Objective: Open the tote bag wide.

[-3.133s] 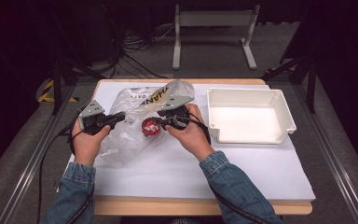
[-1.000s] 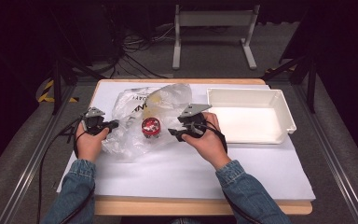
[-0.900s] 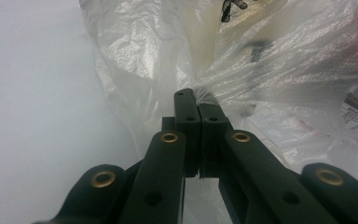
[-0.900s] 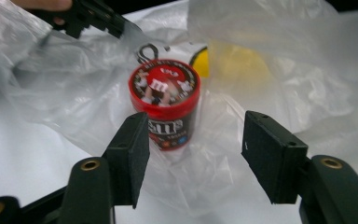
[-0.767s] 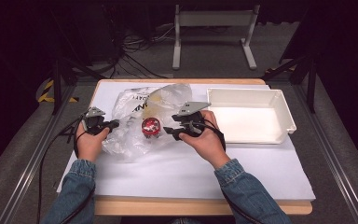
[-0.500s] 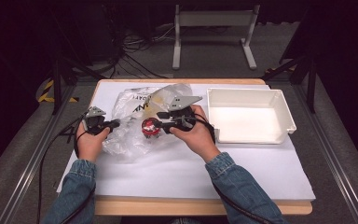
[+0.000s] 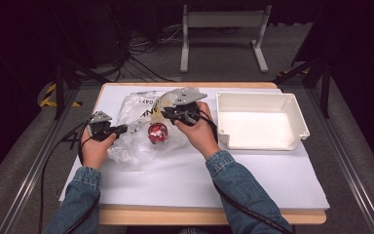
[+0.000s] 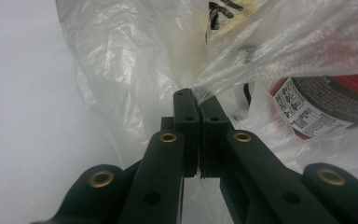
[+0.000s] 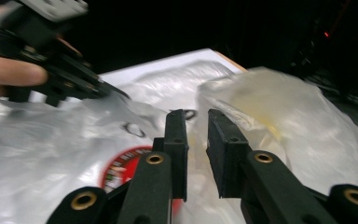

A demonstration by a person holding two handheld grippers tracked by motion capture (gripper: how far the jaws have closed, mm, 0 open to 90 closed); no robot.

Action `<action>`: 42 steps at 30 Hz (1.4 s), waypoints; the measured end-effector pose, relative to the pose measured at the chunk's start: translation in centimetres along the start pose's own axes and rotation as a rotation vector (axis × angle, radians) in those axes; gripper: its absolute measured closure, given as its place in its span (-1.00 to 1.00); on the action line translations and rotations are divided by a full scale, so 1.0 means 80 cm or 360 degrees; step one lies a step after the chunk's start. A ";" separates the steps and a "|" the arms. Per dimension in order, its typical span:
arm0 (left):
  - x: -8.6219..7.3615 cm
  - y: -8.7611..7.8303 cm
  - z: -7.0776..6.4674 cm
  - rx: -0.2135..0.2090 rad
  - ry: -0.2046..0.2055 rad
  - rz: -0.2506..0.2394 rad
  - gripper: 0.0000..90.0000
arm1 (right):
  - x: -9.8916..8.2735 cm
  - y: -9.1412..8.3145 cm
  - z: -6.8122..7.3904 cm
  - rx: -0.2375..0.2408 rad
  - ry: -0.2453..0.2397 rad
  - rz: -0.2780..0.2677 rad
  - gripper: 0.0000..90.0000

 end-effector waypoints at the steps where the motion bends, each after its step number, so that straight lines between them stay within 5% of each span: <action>1: 0.000 0.001 0.000 0.0001 0.0010 0.0005 0.96 | -0.004 0.003 -0.005 -0.0021 0.0004 0.0017 0.67; 6: -0.002 0.006 -0.002 -0.0005 0.0014 0.0027 0.95 | -0.022 0.016 -0.024 -0.0120 0.0067 0.0084 0.42; 7: -0.004 0.007 -0.002 -0.0013 0.0011 0.0043 0.95 | -0.030 0.020 -0.038 -0.0202 0.0101 0.0116 0.31; 15: -0.009 0.012 -0.002 -0.0013 0.0013 0.0095 0.93 | -0.054 0.033 -0.061 -0.0308 0.0152 0.0261 0.25; 30: -0.026 0.019 0.006 -0.0010 -0.0032 0.0257 0.91 | -0.108 0.052 -0.063 -0.0329 0.0155 0.0512 0.25; 41: -0.021 0.007 0.007 -0.0044 -0.0052 0.0177 0.73 | -0.109 0.029 -0.059 -0.0310 0.0162 0.0499 -0.06; 42: -0.019 0.003 0.006 -0.0065 -0.0070 0.0150 0.59 | -0.103 0.021 -0.056 -0.0302 0.0168 0.0458 -0.12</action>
Point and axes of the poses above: each handheld gripper's, and its own axes: y roughly forward along the jaws, x roughly out of its top, z roughly to its left, the point moved 5 cm from there along y, roughly forward along the jaws
